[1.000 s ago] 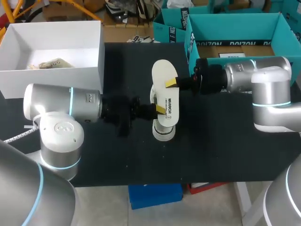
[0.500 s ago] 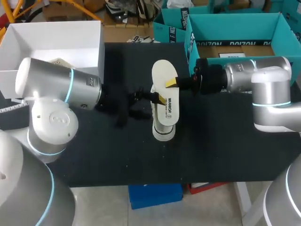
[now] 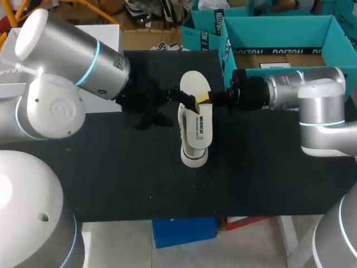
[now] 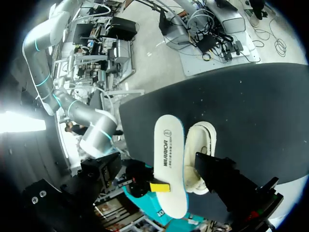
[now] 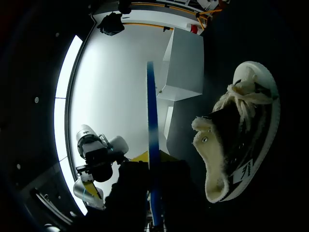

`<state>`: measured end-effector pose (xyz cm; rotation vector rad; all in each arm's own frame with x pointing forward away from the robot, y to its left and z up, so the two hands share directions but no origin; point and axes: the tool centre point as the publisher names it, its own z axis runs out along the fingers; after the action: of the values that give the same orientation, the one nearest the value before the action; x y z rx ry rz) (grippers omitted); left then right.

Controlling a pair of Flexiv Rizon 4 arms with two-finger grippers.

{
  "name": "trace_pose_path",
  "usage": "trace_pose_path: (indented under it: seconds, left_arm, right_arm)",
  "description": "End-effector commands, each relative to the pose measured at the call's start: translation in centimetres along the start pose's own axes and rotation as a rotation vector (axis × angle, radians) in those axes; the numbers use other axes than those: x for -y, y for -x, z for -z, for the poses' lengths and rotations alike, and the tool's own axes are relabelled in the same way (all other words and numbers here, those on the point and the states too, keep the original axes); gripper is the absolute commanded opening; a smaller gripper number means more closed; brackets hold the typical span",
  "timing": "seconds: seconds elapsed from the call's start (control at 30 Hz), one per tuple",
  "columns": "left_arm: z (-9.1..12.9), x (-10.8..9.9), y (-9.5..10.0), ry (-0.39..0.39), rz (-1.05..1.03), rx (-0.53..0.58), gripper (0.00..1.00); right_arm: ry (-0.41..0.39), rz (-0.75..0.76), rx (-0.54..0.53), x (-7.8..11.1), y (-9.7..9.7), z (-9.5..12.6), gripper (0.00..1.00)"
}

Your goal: Take the shoe out of the shoebox, open the shoe tongue, remove and reinsert the insole, then place the shoe into the shoebox

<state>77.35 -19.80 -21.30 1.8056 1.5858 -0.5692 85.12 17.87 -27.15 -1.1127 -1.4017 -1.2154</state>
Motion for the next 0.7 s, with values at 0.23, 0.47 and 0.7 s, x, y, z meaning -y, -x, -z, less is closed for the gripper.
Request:
trace_pose_path:
  seconds: [0.23,0.47,0.7]
  left_arm:
    - [-0.9,-0.7,2.4,0.016,-0.006,-0.537,1.0]
    - [-1.5,-1.6,3.6,0.036,0.006,-0.644,1.0]
    - [-1.5,-2.5,4.9,0.056,0.025,-0.702,1.0]
  right_arm:
    - [0.001,-0.001,0.0,-0.1,0.1,-0.1,0.0]
    - [0.001,-0.001,0.0,-0.1,0.1,-0.1,0.0]
    - [0.001,-0.001,0.0,-0.1,0.1,-0.1,0.0]
